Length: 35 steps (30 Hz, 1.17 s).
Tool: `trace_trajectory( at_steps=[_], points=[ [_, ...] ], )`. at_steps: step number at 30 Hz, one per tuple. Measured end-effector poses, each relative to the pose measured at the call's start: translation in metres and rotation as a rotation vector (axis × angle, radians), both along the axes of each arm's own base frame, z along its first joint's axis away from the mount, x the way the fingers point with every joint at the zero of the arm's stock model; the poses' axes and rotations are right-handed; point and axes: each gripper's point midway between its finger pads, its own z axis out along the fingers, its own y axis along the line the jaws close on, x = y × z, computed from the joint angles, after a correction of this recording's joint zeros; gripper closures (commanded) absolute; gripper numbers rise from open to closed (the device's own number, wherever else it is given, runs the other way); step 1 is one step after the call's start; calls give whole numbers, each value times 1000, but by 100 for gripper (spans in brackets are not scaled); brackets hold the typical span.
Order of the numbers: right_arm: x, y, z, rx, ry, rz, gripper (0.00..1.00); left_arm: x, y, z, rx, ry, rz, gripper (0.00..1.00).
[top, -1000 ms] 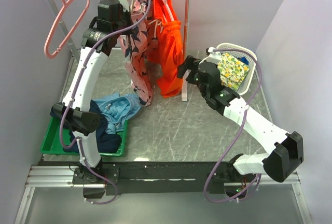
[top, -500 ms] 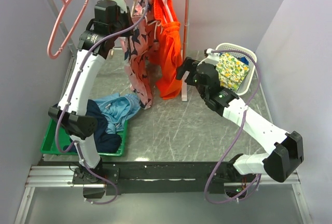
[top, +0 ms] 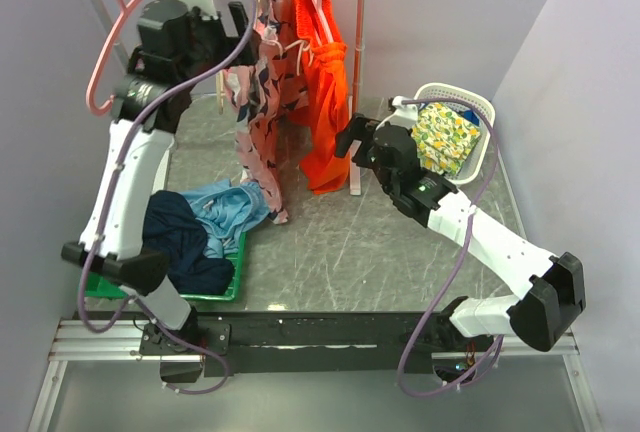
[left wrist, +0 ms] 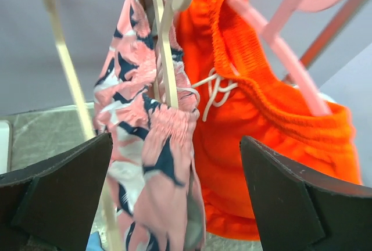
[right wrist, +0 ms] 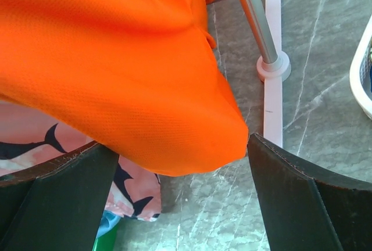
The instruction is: Place the shorts on the hanger
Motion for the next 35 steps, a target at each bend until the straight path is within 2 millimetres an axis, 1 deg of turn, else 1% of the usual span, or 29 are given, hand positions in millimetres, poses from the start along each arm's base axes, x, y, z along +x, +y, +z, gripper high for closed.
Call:
trace_trajectory(
  at_steps=[4, 7, 9, 12, 13, 15, 19, 20, 22, 23, 25, 29, 31, 32, 35],
  points=[
    [-6, 4, 3, -4, -7, 14, 2, -33, 9, 29, -44, -60, -8, 4],
    [-14, 6, 12, 0, -21, 25, 0, -62, 13, 44, -88, -95, -36, 4],
    [-20, 7, 20, 10, -35, 33, 0, -81, 16, 46, -117, -104, -54, 4],
    [-31, 7, 33, 25, -57, 45, 0, -108, 13, 33, -153, -88, -94, 3],
    [-36, 7, 37, 32, -66, 49, 0, -115, 9, 27, -161, -76, -108, 4],
    [-44, 6, 45, 42, -80, 58, 0, -132, -6, 12, -169, -46, -159, 3],
    [-62, -1, 64, 71, -111, 71, 0, -164, -53, -29, -171, 35, -297, 4],
    [-67, -4, 68, 79, -118, 70, 0, -172, -62, -44, -169, 58, -318, 4],
    [-76, -14, 73, 94, -132, 62, 0, -192, -81, -81, -144, 126, -375, 4],
    [-80, -18, 73, 98, -134, 59, 0, -198, -86, -96, -131, 154, -390, 3],
    [-90, -30, 68, 101, -131, 50, 0, -208, -93, -134, -104, 213, -403, 4],
    [-106, -48, 44, 105, -105, 33, 0, -215, -90, -190, -89, 287, -379, 4],
    [-113, -56, 24, 93, -78, 27, 0, -217, -84, -209, -88, 305, -355, 3],
    [-116, -59, 14, 89, -64, 25, 0, -218, -81, -215, -90, 310, -345, 4],
    [-122, -66, -9, 63, -25, 18, 0, -217, -77, -221, -96, 300, -324, 3]
  ],
)
